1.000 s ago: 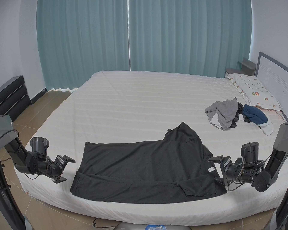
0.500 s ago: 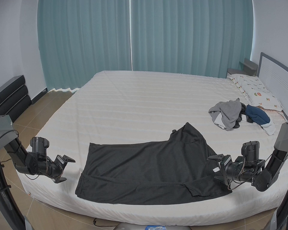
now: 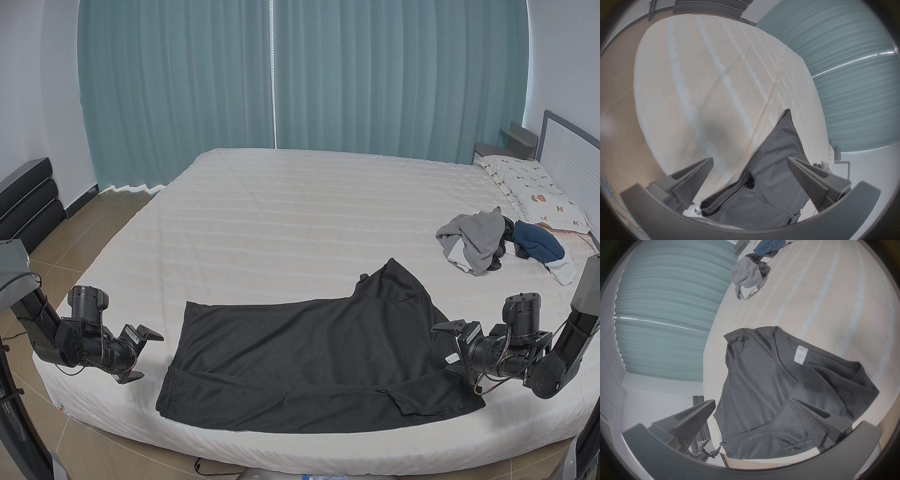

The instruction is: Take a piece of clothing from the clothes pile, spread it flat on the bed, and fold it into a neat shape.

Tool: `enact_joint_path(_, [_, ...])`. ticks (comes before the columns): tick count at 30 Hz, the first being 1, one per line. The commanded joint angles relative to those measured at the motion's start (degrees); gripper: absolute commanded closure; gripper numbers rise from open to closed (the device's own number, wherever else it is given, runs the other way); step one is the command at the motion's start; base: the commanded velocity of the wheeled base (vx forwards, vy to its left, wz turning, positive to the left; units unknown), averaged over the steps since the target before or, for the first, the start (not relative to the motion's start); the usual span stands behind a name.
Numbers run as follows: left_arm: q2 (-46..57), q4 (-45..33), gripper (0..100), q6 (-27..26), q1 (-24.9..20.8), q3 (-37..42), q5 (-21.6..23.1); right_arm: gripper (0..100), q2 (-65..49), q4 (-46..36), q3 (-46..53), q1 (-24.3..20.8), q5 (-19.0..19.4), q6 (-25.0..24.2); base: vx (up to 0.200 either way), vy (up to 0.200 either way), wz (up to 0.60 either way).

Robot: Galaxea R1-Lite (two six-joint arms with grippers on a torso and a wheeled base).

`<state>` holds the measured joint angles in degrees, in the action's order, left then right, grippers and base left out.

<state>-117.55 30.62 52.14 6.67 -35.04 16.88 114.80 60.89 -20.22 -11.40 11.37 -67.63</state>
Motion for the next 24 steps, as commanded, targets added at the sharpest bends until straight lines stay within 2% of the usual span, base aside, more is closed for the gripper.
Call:
enact_joint_path(1, [0.9, 0.1, 0, 0.1, -0.2, -0.5, 0.0, 0, 0.1, 0.0, -0.1, 0.0, 0.0, 0.0, 0.000, 0.000, 0.00])
enact_joint_path(7, [1.0, 0.0, 0, 0.1, -1.9, -2.9, -0.1, 0, 0.1, 0.0, 0.0, -0.1, 0.0, 0.1, 0.000, 0.000, 0.00])
enact_joint_path(11, [0.1, -0.4, 0, 0.1, -3.8, -8.1, -0.1, 0, 0.6, 0.0, 0.0, -0.2, 0.1, 0.2, 0.000, 0.000, 0.00])
enact_joint_path(16, [-5.4, 0.1, 0, 0.1, -4.5, -16.2, 0.0, 0, 0.7, -0.1, 0.4, -0.2, 0.2, 0.1, 0.000, 0.000, 0.00])
enact_joint_path(24, [-15.9, -0.2, 0, -1.5, -5.3, -30.7, 0.9, 0, 0.7, -0.1, 0.8, 0.1, 3.0, 0.0, 0.000, 0.000, 0.00])
